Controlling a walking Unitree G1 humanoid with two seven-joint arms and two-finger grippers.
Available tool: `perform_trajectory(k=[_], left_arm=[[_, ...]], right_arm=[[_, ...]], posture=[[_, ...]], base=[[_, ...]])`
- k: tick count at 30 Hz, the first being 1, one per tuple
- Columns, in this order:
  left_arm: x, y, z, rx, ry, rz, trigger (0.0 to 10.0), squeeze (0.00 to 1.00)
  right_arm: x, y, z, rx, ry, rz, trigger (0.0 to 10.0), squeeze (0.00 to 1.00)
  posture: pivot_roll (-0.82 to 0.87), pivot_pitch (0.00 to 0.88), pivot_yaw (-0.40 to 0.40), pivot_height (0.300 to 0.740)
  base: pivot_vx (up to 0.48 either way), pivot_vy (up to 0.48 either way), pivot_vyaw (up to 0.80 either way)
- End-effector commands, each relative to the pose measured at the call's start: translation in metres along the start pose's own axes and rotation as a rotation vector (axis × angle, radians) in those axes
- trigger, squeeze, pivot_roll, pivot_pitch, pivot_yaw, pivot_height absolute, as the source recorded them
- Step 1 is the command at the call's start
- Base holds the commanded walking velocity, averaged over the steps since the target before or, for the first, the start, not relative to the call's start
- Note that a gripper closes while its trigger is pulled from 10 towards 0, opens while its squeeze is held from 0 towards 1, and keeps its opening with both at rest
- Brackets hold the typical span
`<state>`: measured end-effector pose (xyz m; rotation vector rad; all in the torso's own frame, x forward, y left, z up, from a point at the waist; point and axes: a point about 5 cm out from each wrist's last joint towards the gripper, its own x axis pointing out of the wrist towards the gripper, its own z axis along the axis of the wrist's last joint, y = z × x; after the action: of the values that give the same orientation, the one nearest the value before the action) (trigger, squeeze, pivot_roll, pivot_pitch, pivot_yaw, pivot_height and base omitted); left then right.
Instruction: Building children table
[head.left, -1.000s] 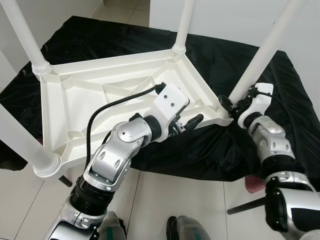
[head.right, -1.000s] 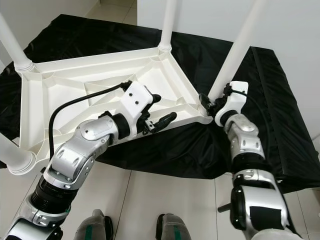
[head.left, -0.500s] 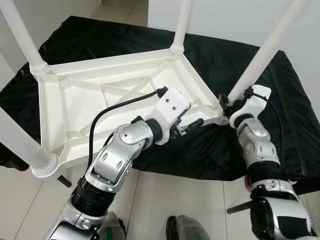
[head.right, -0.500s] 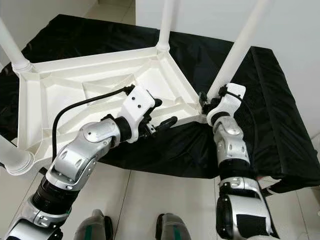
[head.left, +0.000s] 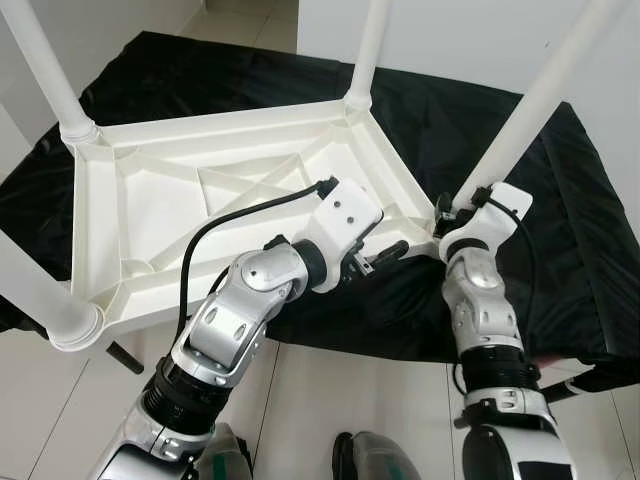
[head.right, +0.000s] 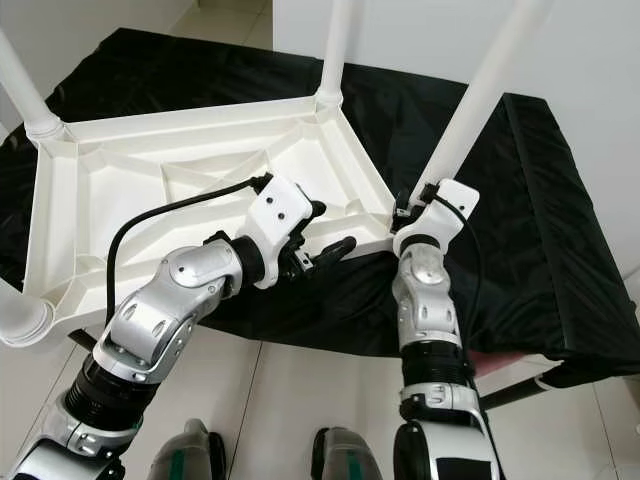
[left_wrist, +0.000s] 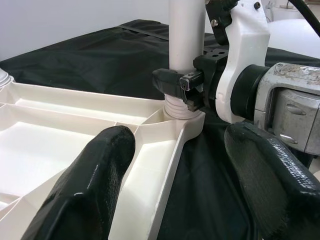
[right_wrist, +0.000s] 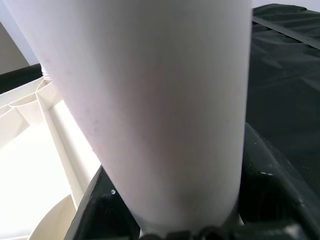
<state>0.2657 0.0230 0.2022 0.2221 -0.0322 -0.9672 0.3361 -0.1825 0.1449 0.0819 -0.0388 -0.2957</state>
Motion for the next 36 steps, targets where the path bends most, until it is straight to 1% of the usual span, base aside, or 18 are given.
perform_trajectory(k=[1,4,5,6,9,10,17,19,22,24,25,26,27,28,29,31,33,36], left_arm=[[0.0,-0.004,-0.002,-0.003,-0.001,-0.021,10.0,0.0],[0.0,-0.004,-0.002,-0.001,-0.001,-0.022,10.0,0.0],[0.0,-0.004,-0.002,0.0,0.0,-0.023,10.0,0.0],[0.0,-0.004,-0.002,0.002,0.001,-0.024,10.0,0.0],[0.0,-0.004,-0.002,0.004,0.001,-0.025,10.0,0.0],[0.0,-0.004,-0.002,0.004,0.0,-0.026,10.0,0.0],[0.001,-0.005,-0.001,0.006,-0.001,-0.03,10.0,0.0],[0.001,-0.005,-0.001,0.007,0.0,-0.028,10.0,0.0],[0.001,-0.005,-0.001,0.007,0.0,-0.027,10.0,0.0],[0.0,-0.005,-0.001,0.008,-0.001,-0.026,10.0,0.0],[0.0,-0.005,-0.001,0.008,-0.001,-0.026,10.0,0.0],[0.0,-0.004,-0.001,0.005,-0.004,-0.021,10.0,0.0],[0.0,-0.003,0.0,0.002,-0.008,-0.017,10.0,0.0],[0.0,-0.003,0.0,0.002,-0.008,-0.017,10.0,0.0],[0.0,-0.003,0.001,0.001,-0.011,-0.015,10.0,0.0],[0.0,-0.002,0.002,0.0,-0.014,-0.014,10.0,0.0],[0.0,-0.003,0.002,0.001,-0.014,-0.016,10.0,0.0],[0.0,-0.003,0.002,0.001,-0.014,-0.018,10.0,0.0]], right_arm=[[-0.002,-0.003,-0.007,-0.006,0.038,-0.02,0.0,0.0],[-0.001,-0.004,-0.006,-0.016,0.036,-0.023,0.0,0.0],[0.0,-0.004,-0.007,-0.018,0.049,-0.017,0.9,0.0],[0.001,-0.006,-0.007,-0.02,0.055,-0.013,10.0,0.0],[0.001,-0.007,-0.007,-0.025,0.058,-0.006,10.0,0.0],[0.001,-0.008,-0.007,-0.036,0.052,-0.002,10.0,1.0],[0.003,-0.01,-0.003,-0.06,0.025,0.048,10.0,1.0],[0.009,-0.009,0.002,-0.047,0.024,0.157,10.0,1.0],[0.011,-0.008,0.005,-0.045,0.021,0.202,10.0,1.0],[0.015,-0.008,0.01,-0.049,0.025,0.311,10.0,1.0],[0.015,-0.008,0.01,-0.049,0.025,0.311,10.0,1.0],[0.015,-0.007,0.013,-0.036,0.029,0.38,10.0,0.0],[0.015,-0.007,0.015,-0.04,0.03,0.435,10.0,0.0],[0.015,-0.007,0.015,-0.04,0.03,0.435,10.0,0.0],[0.013,-0.007,0.015,-0.064,0.029,0.523,10.0,0.0],[0.013,-0.013,0.013,-0.114,0.044,0.603,10.0,0.0],[0.014,-0.019,0.012,-0.15,0.055,0.644,10.0,0.0],[0.015,-0.023,0.011,-0.155,0.06,0.663,10.0,0.0]], posture=[[-0.04,0.0,-0.048,0.74],[-0.04,0.0,-0.048,0.74],[-0.04,0.0,-0.048,0.74],[-0.04,0.0,-0.047,0.74],[-0.04,0.0,-0.046,0.74],[-0.04,0.0,-0.046,0.74],[-0.04,0.0,-0.047,0.74],[-0.04,0.0,-0.048,0.74],[-0.04,0.0,-0.048,0.74],[-0.04,0.0,-0.048,0.74],[-0.04,0.0,-0.048,0.74],[-0.03,0.0,-0.048,0.74],[-0.03,0.0,-0.048,0.74],[-0.03,0.0,-0.048,0.74],[-0.03,0.0,-0.048,0.74],[-0.04,0.0,-0.044,0.74],[-0.04,0.0,-0.044,0.74],[-0.04,0.0,-0.038,0.74]], base=[[0.0,0.0,0.0],[0.0,0.0,0.0],[0.0,0.0,0.0],[0.0,0.0,0.0],[0.0,0.0,0.0],[0.0,0.0,0.0],[0.0,0.0,0.0],[0.0,0.0,0.0],[0.0,0.0,0.0],[0.0,0.0,0.0],[0.0,0.0,0.0],[0.0,0.0,0.0],[0.0,0.0,0.0],[0.0,0.0,0.0],[0.0,0.0,0.0],[0.0,0.0,0.0],[0.0,0.0,0.0],[0.0,0.0,0.0]])
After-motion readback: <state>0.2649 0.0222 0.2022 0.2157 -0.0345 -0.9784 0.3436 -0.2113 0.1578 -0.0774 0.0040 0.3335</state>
